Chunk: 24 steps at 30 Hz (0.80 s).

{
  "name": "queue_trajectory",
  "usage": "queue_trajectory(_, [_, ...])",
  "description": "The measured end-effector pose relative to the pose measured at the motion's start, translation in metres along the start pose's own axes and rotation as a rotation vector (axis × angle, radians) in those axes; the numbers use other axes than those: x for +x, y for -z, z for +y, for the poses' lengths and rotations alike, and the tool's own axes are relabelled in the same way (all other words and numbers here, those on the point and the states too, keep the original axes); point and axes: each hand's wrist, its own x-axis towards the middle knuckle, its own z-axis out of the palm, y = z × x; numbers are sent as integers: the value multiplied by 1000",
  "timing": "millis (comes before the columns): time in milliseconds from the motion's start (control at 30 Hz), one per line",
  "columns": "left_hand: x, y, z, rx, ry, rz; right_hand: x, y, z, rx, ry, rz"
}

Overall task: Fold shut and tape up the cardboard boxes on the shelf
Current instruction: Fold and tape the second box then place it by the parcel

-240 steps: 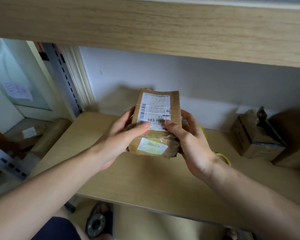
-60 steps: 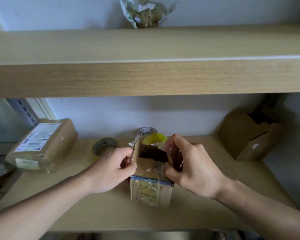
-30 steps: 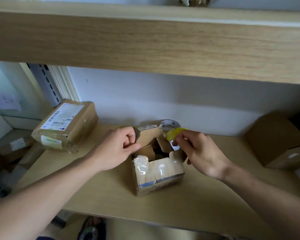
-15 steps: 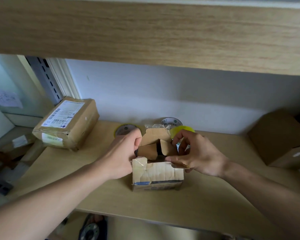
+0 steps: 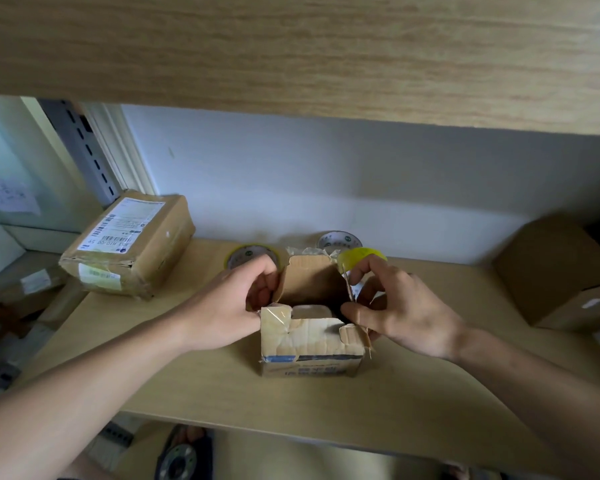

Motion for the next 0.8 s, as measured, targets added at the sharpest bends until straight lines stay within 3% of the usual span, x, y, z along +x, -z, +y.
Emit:
queue_trajectory(300, [-6,6,10,52,10,-60,1,0,6,-41,42,-55])
queue_trajectory(433, [-12,14,5,-201,55,-108,0,3,7,-15,37,-50])
queue_trajectory(567, [-11,12,5,69,-31,-106,0,6,4,32,10,-85])
queue_trajectory(800, [-8,5,7,166,-54,-41,-1,9,5,-66,78,-155])
